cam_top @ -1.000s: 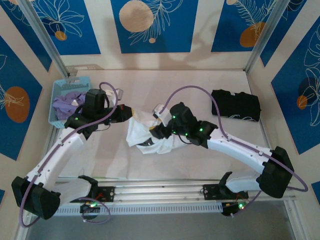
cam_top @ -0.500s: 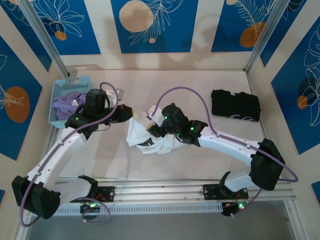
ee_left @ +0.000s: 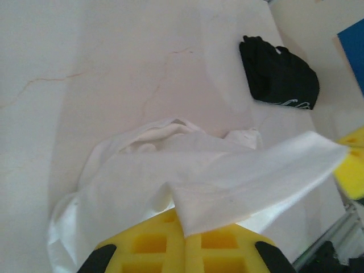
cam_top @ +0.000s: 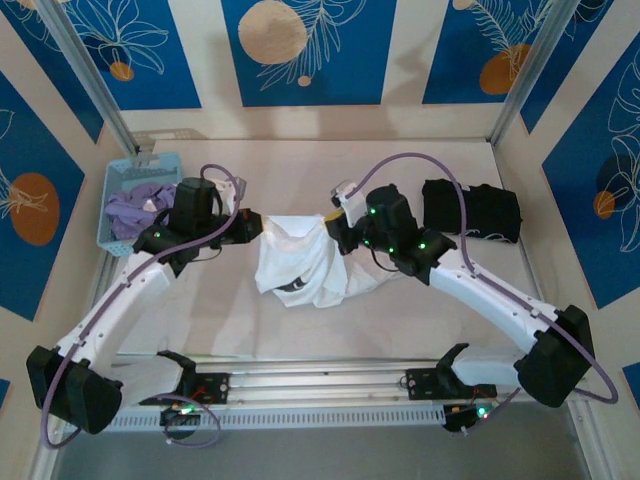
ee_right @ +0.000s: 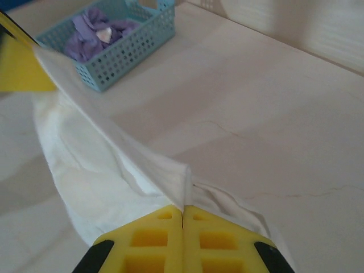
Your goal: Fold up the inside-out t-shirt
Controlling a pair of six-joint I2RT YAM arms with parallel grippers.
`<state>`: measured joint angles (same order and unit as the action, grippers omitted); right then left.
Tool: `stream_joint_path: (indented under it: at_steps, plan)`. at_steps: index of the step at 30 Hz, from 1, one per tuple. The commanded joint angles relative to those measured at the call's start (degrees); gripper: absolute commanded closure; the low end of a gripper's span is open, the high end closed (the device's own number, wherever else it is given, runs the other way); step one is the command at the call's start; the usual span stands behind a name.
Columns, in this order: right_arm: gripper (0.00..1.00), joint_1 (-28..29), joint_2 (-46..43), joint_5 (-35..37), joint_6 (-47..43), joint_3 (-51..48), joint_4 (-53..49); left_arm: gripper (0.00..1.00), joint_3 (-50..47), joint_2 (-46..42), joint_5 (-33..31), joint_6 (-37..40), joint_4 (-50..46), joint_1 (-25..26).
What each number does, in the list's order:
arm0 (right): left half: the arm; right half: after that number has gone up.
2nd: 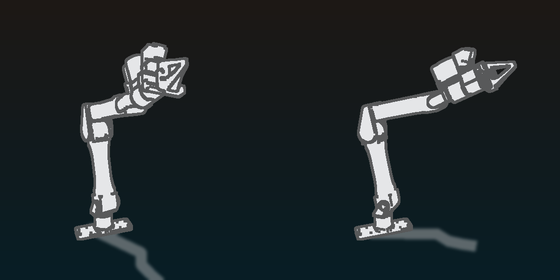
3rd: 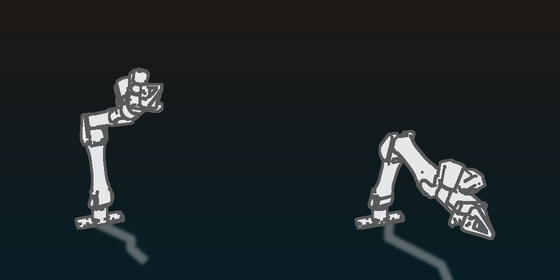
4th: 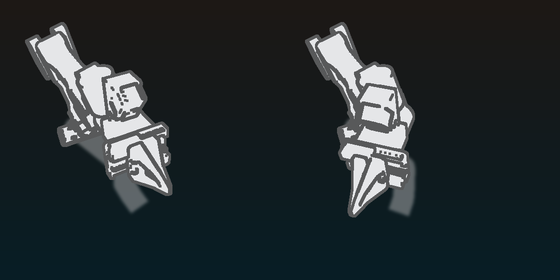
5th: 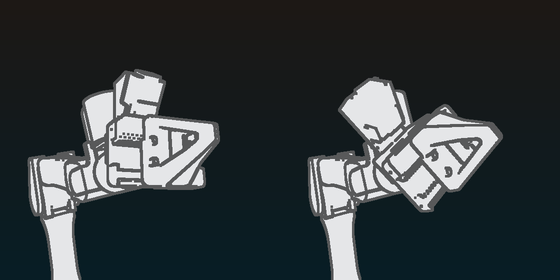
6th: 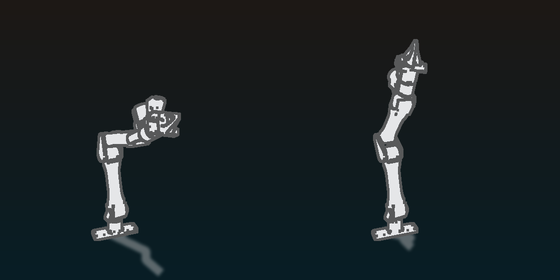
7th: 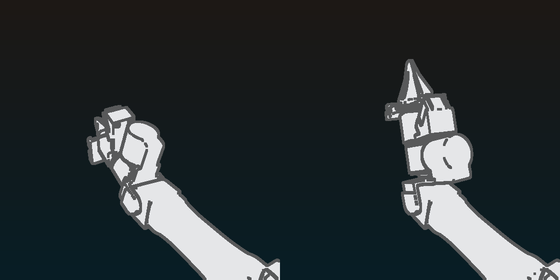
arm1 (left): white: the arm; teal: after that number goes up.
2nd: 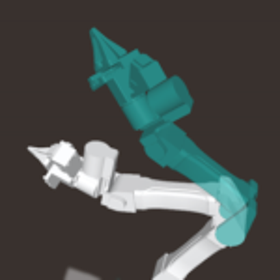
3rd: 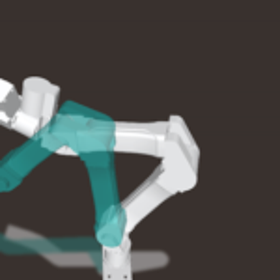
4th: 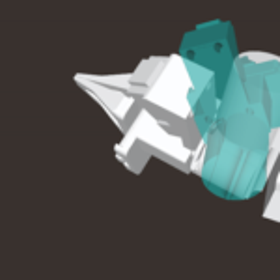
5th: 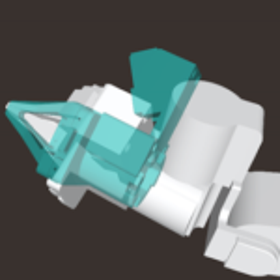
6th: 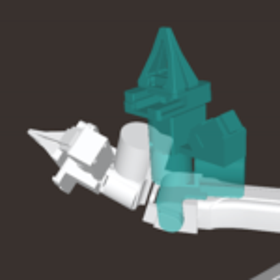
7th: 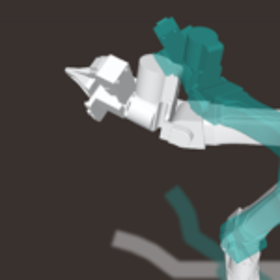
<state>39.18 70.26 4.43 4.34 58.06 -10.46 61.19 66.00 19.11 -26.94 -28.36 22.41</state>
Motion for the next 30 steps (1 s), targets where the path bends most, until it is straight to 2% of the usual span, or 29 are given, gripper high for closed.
stream_joint_path:
  at_steps: [1, 7, 11, 15, 19, 22, 28, 29, 30]
  plan:
    - [1.0, -2.34, -0.8, -10.21, 4.96, 2.15, -4.99, 1.0, 1.28, 1.29, -3.6, 2.15, -0.6, 0.48]
    - [1.0, -4.07, -1.62, -14.95, 0.06, 5.19, -14.9, 1.0, -0.26, 1.23, -2.8, 5.17, 1.05, 1.82]
    - [1.0, -4.29, -1.44, -15.76, -0.29, 4.38, -20.25, 1.0, -5.51, -1.55, -2.46, 7.16, 1.11, 5.88]
    - [1.0, -4.42, -2.02, -13.05, 4.34, 0.87, -24.55, 1.0, -14.33, -4.55, -1.55, 3.71, 4.88, 13.48]
    - [1.0, -5.84, -3.53, -10.53, 10.94, -2.06, -28.69, 0.99, -23.01, -6.4, 0.16, -2.32, 15.83, 20.49]
    - [1.0, -6.95, -4.8, -9.31, 15.75, -4.0, -32.01, 0.99, -25.51, -5.15, -0.73, -3.57, 20.64, 26.17]
    - [1.0, -6.54, -7.45, -9.55, 23.88, -10.53, -34.76, 0.96, -23.49, 1.71, -1.49, -1.2, 16.4, 32.53]
    - [0.99, -6.42, -7.74, -9.24, 25.3, -11.62, -35.0, 0.91, -22.63, 2.81, -0.99, -0.49, 14.76, 32.9]
    - [0.94, -6.24, -8.01, -8.64, 26.21, -12.47, -35.22, 0.83, -21.64, 3.59, -0.02, 0.14, 13.11, 32.96]
